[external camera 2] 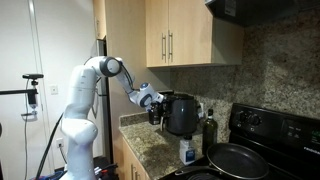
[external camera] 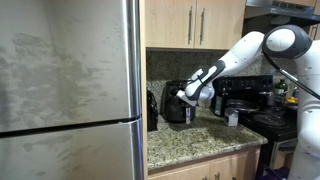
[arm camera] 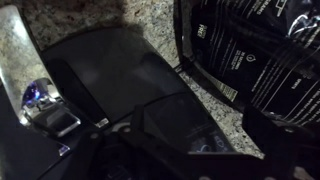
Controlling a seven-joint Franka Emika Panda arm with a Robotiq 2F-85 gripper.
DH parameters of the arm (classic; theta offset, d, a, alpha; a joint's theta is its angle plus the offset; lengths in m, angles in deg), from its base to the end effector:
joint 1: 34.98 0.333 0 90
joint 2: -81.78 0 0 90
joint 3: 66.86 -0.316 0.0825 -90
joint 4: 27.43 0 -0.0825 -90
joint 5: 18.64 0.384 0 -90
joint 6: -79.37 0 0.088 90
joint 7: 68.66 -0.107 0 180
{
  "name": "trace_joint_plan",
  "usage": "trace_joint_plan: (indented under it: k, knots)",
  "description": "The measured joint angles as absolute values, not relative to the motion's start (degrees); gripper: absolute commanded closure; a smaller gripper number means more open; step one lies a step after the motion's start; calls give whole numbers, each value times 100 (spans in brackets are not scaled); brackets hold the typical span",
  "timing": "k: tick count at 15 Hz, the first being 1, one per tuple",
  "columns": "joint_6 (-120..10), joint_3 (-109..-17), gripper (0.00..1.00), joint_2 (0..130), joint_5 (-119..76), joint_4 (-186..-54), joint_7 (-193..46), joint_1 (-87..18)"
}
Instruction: Turn on the air fryer
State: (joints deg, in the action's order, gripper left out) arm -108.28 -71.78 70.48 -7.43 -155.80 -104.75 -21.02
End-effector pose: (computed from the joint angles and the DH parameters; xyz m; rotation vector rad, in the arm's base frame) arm 0.5662 0.1709 0.3799 -2.4479 0.6446 -0.9485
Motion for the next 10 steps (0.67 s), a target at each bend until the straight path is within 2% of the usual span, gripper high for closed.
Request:
trace_joint_plan:
  k: [5, 10]
  knots:
    - [-10873, -6479, 0, 7049, -745, -15674, -10669, -1527]
    - [-11039, -6028, 0, 7654, -747, -16175, -10669, -1184]
